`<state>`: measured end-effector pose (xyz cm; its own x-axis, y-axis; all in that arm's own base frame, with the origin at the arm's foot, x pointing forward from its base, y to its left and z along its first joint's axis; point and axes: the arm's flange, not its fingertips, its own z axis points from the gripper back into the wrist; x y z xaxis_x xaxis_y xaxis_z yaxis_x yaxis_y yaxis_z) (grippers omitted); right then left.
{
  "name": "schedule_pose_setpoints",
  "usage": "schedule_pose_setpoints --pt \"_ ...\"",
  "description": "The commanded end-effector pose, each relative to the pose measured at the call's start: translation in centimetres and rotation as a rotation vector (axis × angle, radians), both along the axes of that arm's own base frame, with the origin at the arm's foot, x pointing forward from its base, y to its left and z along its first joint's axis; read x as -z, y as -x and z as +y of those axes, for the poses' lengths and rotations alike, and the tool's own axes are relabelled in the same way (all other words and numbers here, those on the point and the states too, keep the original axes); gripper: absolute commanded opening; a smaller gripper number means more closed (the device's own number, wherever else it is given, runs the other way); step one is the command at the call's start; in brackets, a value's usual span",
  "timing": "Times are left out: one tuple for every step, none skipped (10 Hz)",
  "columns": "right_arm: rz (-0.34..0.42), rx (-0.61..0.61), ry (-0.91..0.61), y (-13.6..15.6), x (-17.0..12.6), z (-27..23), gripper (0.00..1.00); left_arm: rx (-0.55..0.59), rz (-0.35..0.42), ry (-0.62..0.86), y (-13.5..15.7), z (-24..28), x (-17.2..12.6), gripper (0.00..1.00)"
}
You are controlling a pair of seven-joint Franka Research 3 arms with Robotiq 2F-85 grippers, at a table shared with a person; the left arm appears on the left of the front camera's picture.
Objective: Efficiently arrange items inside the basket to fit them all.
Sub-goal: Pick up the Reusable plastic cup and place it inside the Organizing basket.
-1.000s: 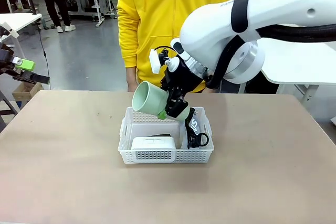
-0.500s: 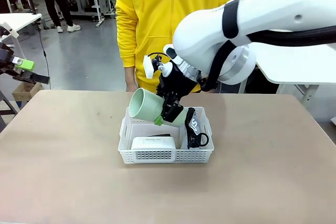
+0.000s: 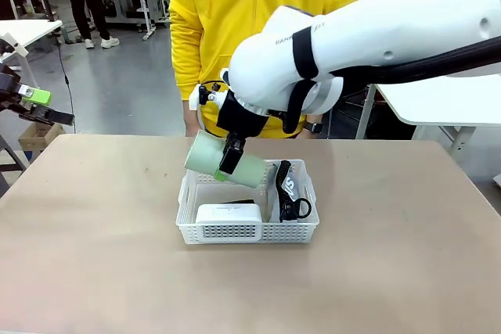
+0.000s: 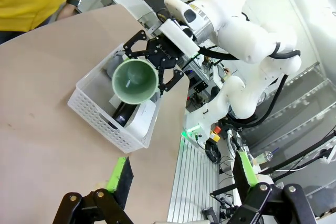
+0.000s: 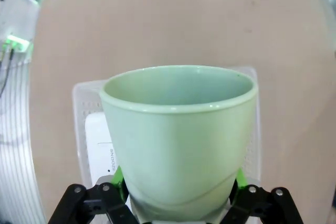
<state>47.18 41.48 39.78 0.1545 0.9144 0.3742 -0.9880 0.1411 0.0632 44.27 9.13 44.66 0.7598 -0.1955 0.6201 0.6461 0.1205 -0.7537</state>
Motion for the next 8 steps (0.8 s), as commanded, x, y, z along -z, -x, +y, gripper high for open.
schedule_pose_setpoints --pt "0.055 0.024 0.108 -0.7 0.3 2.1 0.85 0.001 -0.003 -0.009 0.3 -0.1 -0.2 1.0" --pt "0.061 0.035 0.148 -0.7 1.2 2.2 0.85 0.001 -0.003 -0.009 0.3 -0.1 -0.2 1.0" --pt "0.062 0.032 0.19 -0.6 1.8 2.1 0.85 0.001 -0.003 -0.009 0.3 -0.1 -0.2 1.0" --pt "0.051 0.042 0.219 -0.5 2.0 1.9 0.85 0.001 -0.003 -0.009 0.3 -0.1 -0.2 1.0" --pt "0.038 0.051 0.241 -0.5 2.2 1.9 0.85 0.001 -0.003 -0.009 0.3 -0.1 -0.2 1.0" --pt "0.026 0.038 0.272 -0.8 2.9 2.1 0.85 0.001 -0.003 -0.009 0.3 -0.1 -0.2 1.0" --pt "0.013 0.02 0.277 -1.1 3.4 2.3 0.85 0.001 -0.003 -0.009 0.3 -0.1 -0.2 1.0" --pt "-0.01 0.014 0.281 -1.2 3.8 2.4 0.85 0.001 -0.003 -0.009 0.3 -0.1 -0.2 1.0"
